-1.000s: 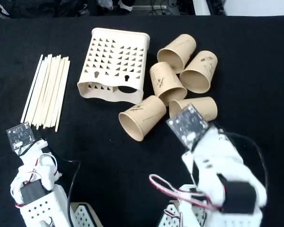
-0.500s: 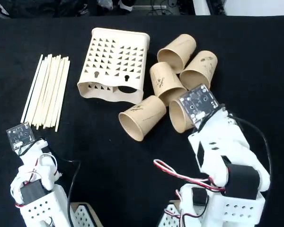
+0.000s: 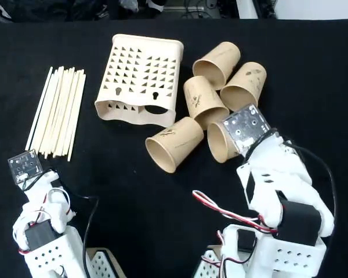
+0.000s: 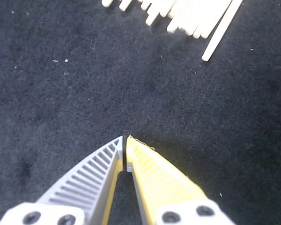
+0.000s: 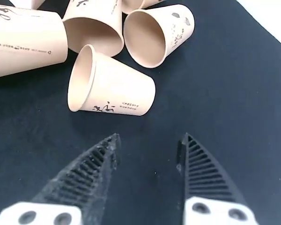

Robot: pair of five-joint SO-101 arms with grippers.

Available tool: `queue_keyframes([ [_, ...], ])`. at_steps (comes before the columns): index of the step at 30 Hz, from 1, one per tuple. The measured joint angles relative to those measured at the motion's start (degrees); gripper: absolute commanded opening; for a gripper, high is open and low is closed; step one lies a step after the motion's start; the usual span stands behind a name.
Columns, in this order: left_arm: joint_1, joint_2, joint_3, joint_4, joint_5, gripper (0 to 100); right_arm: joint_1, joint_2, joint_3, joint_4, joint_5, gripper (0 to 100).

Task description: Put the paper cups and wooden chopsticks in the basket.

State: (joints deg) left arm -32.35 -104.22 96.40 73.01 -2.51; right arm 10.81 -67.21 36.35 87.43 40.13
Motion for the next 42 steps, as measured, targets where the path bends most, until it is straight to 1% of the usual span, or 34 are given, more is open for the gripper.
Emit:
queue_keyframes([
  [2,0.0,0.0,0.0,0.0,0.0,3,-1.58,0.0,-0.44,0.97,0.0,20.8],
  [4,0.0,0.0,0.0,0.0,0.0,3,-5.01,0.0,-1.58,2.55,0.0,20.8],
  [8,0.0,0.0,0.0,0.0,0.0,3,-15.82,-0.26,-3.43,3.6,0.0,21.1],
  [11,0.0,0.0,0.0,0.0,0.0,3,-26.81,0.18,-3.25,0.97,0.0,21.1],
  [13,0.0,0.0,0.0,0.0,0.0,3,-33.23,2.37,-2.02,-1.93,-2.11,21.1],
  [16,0.0,0.0,0.0,0.0,0.0,3,-37.36,6.77,0.88,-6.77,-5.54,21.2],
  [19,0.0,0.0,0.0,0.0,0.0,3,-38.42,7.91,3.6,-11.16,-8.62,21.3],
  [22,0.0,0.0,0.0,0.0,0.0,3,-38.59,7.47,6.07,-13.1,-11.6,21.3],
  [27,0.0,0.0,0.0,0.0,0.0,3,-38.59,-0.09,10.02,-13.63,-16.62,21.1],
  [32,0.0,0.0,0.0,0.0,0.0,3,-33.23,-12.04,15.3,-14.77,-20.66,21.1],
  [35,0.0,0.0,0.0,0.0,0.0,3,-30.77,-15.47,22.07,-20.84,-24.18,21.2],
  [38,0.0,0.0,0.0,0.0,0.0,3,-30.24,-17.93,29.63,-27.08,-26.11,20.9],
  [42,0.0,0.0,0.0,0.0,0.0,3,-29.63,-20.22,32.62,-29.01,-28.22,20.9],
])
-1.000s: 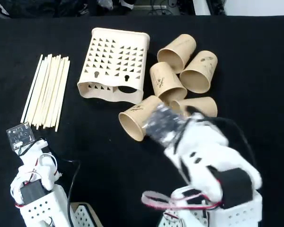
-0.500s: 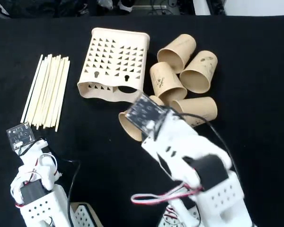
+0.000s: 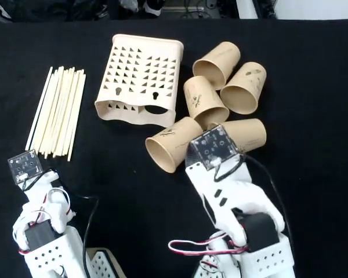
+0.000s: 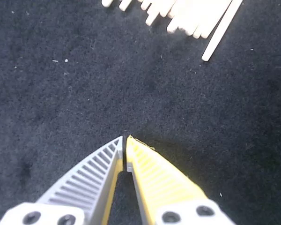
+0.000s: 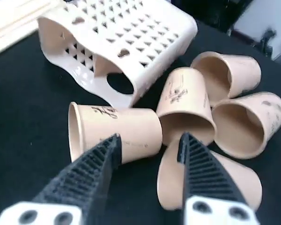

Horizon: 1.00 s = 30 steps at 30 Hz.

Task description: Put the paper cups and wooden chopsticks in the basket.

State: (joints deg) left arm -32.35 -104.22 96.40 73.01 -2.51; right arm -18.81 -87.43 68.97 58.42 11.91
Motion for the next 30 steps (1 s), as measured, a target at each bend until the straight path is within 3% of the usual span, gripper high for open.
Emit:
queue_keyframes([
  [5,0.53,0.0,0.0,0.0,0.09,3,0.0,-5.8,1.67,-0.09,-3.34,20.9],
  [9,5.01,0.0,-4.84,-3.25,0.0,4,1.32,-12.84,2.9,1.23,-3.69,20.9],
  [13,6.86,-0.18,-13.27,-13.54,-3.78,21,6.68,-15.82,4.57,2.29,-4.04,20.9],
  [15,11.08,-0.09,-13.8,-21.63,-5.36,29,8.18,-15.82,4.66,2.46,-4.13,20.9],
  [18,19.43,3.6,-13.71,-29.36,-3.34,28,10.64,-15.82,4.66,2.55,-4.22,20.9],
  [20,23.12,8.88,-14.24,-32.53,-3.43,29,11.16,-15.82,4.66,2.55,-4.04,20.8],
  [23,23.47,21.54,-18.81,-36.84,-4.13,31,11.34,-15.82,4.66,2.55,-4.22,20.8],
  [30,25.14,60.31,-37.27,-42.11,-12.92,32,11.34,-15.82,4.66,2.55,-4.22,20.8],
])
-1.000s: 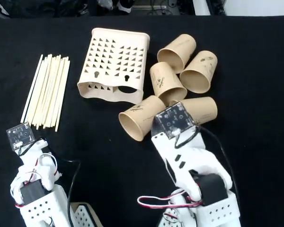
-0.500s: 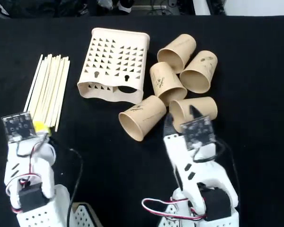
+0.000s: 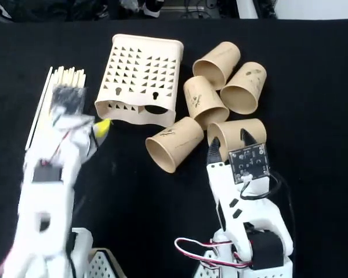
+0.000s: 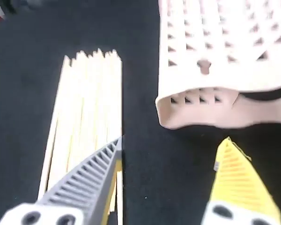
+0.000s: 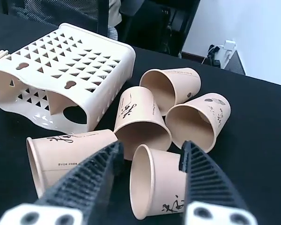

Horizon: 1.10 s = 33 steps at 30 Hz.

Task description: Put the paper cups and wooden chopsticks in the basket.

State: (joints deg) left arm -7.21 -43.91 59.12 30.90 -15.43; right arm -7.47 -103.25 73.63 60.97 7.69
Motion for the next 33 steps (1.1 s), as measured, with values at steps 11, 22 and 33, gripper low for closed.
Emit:
queue_keyframes([
  [11,0.0,49.14,-23.91,-15.03,-0.35,23,0.09,0.0,0.0,0.0,0.0,20.8],
  [22,5.19,53.45,-24.7,-26.02,-4.22,2,0.09,0.0,0.0,0.0,0.0,20.8],
  [33,7.03,39.47,-35.34,3.43,5.19,3,0.09,0.0,0.0,0.0,0.0,20.8],
])
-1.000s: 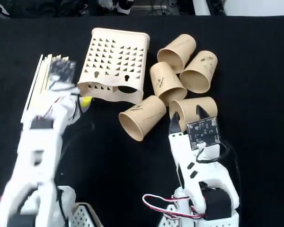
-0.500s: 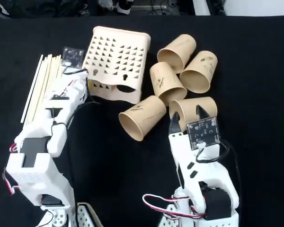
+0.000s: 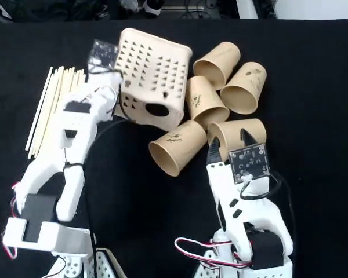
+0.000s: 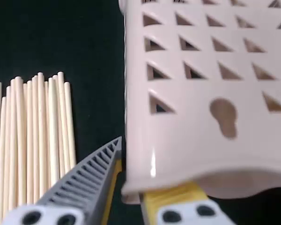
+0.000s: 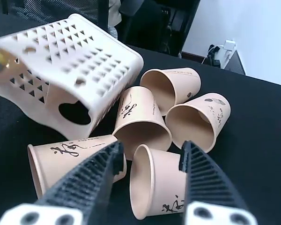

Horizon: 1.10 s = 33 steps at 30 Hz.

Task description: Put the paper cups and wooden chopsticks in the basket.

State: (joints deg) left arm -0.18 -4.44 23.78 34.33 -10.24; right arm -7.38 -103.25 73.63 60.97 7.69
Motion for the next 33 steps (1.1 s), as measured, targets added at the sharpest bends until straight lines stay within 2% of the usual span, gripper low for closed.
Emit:
queue_keyframes([
  [6,-0.09,-0.62,-13.63,19.08,6.95,3,0.0,0.0,0.0,0.0,0.0,20.8],
  [15,0.53,-0.62,-32.97,40.35,12.66,3,0.0,0.0,0.0,0.0,0.0,20.8],
  [20,0.44,-0.7,-39.82,50.02,15.56,3,0.0,0.0,0.0,0.0,0.0,20.8],
  [30,0.35,1.23,-41.05,55.38,19.87,4,0.0,0.0,0.26,0.0,0.0,20.9],
  [33,0.26,1.58,-41.05,58.11,19.96,19,0.0,0.0,0.26,0.0,2.2,21.1],
])
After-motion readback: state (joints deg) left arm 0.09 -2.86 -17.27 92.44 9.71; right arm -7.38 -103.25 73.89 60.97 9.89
